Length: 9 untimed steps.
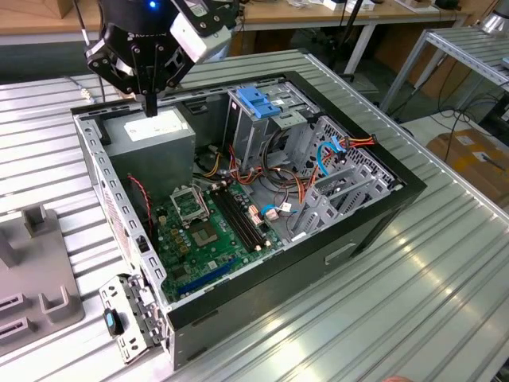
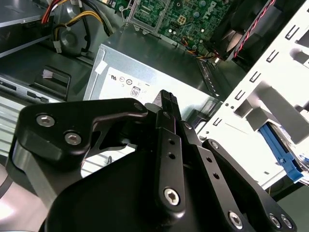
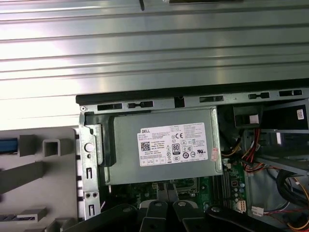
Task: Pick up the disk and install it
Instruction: 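Reach for the disk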
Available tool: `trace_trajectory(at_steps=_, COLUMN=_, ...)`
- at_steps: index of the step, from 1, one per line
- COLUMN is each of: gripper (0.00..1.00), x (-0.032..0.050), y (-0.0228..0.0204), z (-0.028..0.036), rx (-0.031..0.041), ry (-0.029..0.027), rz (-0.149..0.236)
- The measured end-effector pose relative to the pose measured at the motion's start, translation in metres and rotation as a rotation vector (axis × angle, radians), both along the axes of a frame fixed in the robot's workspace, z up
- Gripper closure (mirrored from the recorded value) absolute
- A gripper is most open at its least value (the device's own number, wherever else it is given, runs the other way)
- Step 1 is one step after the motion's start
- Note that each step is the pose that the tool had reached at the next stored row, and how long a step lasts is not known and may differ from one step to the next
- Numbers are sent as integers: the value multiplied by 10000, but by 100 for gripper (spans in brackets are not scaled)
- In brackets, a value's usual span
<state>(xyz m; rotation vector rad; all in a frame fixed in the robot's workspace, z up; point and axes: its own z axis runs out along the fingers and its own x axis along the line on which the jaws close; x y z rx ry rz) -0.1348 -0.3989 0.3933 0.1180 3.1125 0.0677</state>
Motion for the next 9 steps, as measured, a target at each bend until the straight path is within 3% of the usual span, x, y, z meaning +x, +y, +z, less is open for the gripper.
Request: trace_trajectory(at_steps=9, gripper=89, x=-16, y=0, z=0, rx=0, ry=0, rz=0)
